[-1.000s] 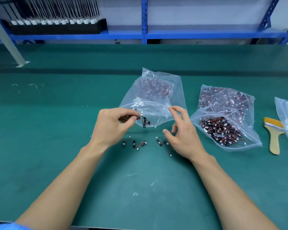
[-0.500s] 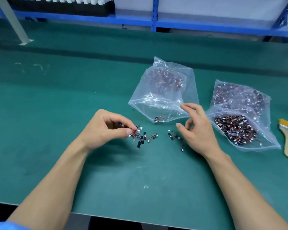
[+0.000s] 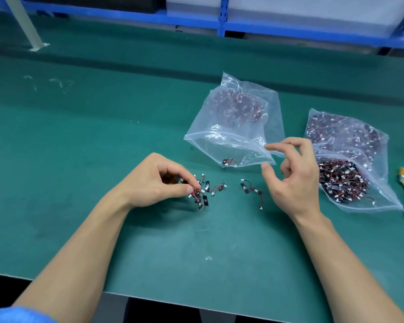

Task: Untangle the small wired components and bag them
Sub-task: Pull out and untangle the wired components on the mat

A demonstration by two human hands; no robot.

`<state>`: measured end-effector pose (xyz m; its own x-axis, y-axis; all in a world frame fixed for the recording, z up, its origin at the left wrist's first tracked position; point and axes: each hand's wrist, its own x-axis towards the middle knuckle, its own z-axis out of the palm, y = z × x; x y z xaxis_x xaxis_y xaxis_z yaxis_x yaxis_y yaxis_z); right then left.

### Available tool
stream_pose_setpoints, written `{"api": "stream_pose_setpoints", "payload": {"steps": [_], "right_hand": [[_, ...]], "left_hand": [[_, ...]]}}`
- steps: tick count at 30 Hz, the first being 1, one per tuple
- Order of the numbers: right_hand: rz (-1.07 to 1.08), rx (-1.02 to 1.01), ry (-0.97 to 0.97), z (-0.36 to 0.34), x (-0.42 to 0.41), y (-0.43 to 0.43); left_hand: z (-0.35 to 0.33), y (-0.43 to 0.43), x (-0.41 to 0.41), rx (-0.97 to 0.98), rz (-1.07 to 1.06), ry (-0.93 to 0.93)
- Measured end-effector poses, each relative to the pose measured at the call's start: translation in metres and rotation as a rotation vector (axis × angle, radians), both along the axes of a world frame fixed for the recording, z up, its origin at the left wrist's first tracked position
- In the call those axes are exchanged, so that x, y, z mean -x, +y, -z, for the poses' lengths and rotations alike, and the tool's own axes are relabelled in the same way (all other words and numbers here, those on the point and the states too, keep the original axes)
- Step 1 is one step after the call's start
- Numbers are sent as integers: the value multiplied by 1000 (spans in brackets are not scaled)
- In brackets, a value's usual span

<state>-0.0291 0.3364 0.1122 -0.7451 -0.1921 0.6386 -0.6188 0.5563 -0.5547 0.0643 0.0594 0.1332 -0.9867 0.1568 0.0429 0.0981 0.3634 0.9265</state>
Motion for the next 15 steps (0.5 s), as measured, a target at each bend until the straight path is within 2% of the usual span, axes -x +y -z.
{"api": "stream_pose_setpoints", "payload": {"steps": [2, 6, 9, 15], "right_hand": [[-137, -37, 25, -5, -12, -7], [-500, -216, -117, -4, -37, -29], [-579, -277, -164, 1, -45, -40], [-590, -202, -220, 2, -35, -33]], "left_hand": [[-2, 2, 0, -28, 3, 9], [-4, 6, -2, -93, 40, 15], [-4, 9, -3, -106, 81, 8], [-2, 12, 0, -93, 82, 2]]}}
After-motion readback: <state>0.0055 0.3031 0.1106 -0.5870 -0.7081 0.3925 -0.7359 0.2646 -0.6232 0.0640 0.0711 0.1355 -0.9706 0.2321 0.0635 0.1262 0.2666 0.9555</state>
